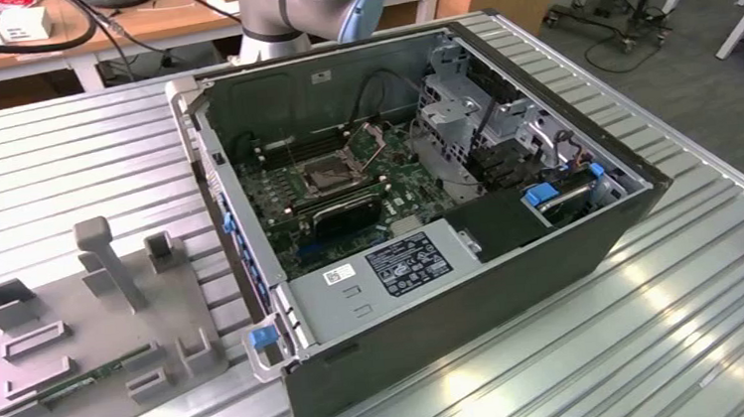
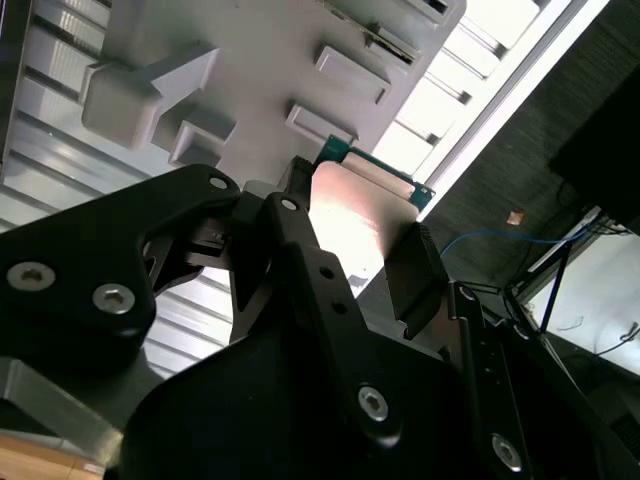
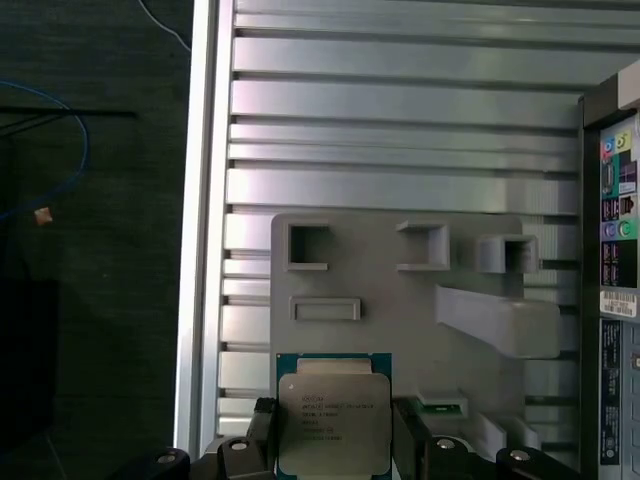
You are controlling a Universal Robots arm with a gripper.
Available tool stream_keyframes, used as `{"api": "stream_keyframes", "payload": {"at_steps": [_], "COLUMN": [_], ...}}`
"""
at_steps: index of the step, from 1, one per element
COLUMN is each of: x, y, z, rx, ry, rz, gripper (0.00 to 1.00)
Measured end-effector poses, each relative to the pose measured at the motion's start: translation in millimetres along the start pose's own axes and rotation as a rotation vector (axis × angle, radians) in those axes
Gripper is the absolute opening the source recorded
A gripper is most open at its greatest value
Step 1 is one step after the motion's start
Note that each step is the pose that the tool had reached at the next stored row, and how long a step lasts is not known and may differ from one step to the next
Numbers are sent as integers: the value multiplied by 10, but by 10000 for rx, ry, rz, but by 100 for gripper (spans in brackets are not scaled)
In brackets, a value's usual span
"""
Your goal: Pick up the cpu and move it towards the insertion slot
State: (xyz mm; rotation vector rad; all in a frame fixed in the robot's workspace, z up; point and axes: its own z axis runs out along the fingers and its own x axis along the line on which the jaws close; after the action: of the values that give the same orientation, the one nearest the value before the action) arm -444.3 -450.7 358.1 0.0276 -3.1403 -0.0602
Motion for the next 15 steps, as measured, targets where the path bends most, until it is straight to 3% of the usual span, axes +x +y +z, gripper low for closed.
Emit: {"api": "stream_keyframes", "payload": {"at_steps": [7,15], "x": [0,0], "y": [3,4], "z": [-84,-106], "rx": [-1,-1], "ry": [-2,-1], "rz": [0,0], "gripper": [54,54]}}
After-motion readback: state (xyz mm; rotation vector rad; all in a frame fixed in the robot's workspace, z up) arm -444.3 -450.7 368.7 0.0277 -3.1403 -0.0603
